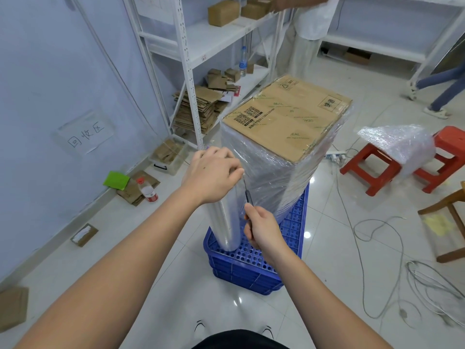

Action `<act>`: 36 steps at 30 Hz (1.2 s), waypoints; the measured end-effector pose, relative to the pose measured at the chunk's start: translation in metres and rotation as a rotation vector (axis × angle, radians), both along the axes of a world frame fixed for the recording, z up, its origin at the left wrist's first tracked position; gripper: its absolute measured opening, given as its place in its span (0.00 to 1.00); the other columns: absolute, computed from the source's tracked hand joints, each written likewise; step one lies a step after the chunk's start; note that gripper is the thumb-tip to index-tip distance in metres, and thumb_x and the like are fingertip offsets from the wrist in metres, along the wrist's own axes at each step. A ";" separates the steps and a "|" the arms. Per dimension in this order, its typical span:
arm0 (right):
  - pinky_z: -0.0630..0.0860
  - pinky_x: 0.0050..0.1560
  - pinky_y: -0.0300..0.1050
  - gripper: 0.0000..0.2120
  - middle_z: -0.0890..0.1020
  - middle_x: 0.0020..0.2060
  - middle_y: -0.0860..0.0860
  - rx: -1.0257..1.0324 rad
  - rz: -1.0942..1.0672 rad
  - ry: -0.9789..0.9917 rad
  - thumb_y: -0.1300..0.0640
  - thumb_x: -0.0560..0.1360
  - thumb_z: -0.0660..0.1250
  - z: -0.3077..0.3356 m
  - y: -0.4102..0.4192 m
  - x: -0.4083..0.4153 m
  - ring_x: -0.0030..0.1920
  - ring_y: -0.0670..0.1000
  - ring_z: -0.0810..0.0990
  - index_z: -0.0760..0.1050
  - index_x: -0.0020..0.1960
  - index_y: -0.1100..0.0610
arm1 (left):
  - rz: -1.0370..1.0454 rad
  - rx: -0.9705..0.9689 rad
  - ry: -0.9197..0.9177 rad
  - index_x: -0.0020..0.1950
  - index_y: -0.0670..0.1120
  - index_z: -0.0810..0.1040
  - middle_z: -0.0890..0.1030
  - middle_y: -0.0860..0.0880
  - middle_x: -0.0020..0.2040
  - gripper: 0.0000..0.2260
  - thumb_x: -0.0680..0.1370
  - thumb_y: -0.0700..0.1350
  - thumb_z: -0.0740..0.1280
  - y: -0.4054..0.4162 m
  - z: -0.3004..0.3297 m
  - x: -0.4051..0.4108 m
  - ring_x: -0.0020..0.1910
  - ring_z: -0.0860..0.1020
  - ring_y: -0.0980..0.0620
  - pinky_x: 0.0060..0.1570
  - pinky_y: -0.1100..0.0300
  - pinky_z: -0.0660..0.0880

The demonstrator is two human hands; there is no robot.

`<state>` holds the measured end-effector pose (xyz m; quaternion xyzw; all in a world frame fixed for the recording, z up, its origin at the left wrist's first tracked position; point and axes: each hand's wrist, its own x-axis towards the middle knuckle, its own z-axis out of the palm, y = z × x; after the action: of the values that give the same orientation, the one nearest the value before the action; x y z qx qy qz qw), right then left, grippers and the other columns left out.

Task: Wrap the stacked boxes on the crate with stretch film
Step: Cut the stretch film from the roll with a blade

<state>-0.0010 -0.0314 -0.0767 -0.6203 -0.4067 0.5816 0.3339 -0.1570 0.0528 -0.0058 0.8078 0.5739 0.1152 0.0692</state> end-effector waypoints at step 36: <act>0.61 0.24 0.40 0.17 0.71 0.27 0.55 -0.048 0.026 -0.047 0.45 0.81 0.58 -0.027 0.008 -0.003 0.22 0.48 0.64 0.71 0.44 0.59 | 0.040 -0.004 -0.040 0.46 0.61 0.74 0.75 0.60 0.56 0.10 0.84 0.59 0.58 -0.003 -0.001 -0.013 0.64 0.70 0.53 0.67 0.49 0.60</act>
<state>-0.0044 -0.0234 -0.1035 -0.6363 -0.4085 0.5808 0.3015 -0.1698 0.0500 -0.0067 0.7935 0.5887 0.1315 0.0800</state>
